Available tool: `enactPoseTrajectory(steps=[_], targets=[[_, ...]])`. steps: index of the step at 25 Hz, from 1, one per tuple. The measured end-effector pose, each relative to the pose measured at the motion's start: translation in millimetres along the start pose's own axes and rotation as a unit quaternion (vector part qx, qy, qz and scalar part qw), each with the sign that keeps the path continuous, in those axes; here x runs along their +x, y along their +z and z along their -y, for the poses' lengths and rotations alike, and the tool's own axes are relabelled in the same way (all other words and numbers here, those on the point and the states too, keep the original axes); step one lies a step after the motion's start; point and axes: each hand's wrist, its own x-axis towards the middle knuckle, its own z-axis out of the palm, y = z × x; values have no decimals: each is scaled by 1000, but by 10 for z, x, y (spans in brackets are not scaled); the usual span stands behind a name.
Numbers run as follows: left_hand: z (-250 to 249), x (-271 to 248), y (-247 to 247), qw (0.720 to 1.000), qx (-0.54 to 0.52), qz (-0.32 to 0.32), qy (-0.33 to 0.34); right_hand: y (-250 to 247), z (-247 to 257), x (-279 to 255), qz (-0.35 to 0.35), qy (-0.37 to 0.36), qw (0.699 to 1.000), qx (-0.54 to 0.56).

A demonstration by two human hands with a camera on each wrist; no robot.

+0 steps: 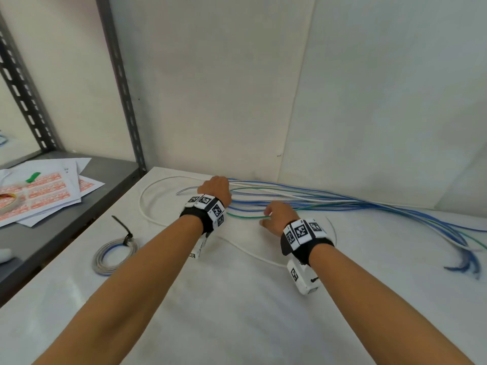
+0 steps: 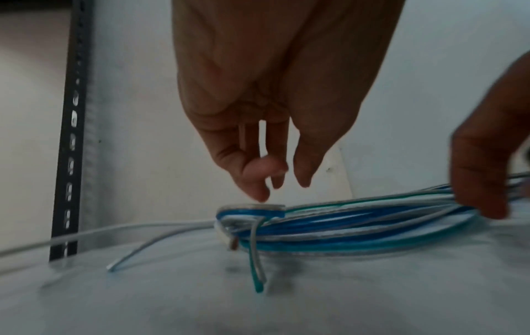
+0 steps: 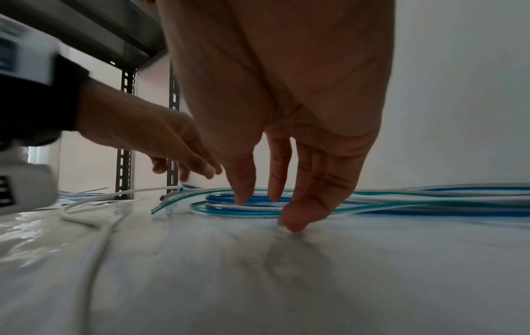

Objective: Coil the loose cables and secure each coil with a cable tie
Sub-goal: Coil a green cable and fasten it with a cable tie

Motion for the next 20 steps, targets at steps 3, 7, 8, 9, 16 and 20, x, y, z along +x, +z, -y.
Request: enactPoseTrajectory(steps=[3,7,8,9,16,20], targets=[[-68,181,141,998,45,34,-19,69,-135,23,3,-13,1000,20],[-103,222,143,999,-7,-11,-31,41,-243,58,2,2,997,81],[-109,209,87,998,-51,-38,-29,36,-268,48,-12,13,994,109],[-114,209,18,993,-98,-69,-16,15,-280,37,-40,27,989,141],[-451,-250,-433,905,-358,-103,206,-442,-404,-238,-344,60,896,275],[-652,-598,-725,800,-545,-98,232,-706,-763,-386,-270,85,935,212]])
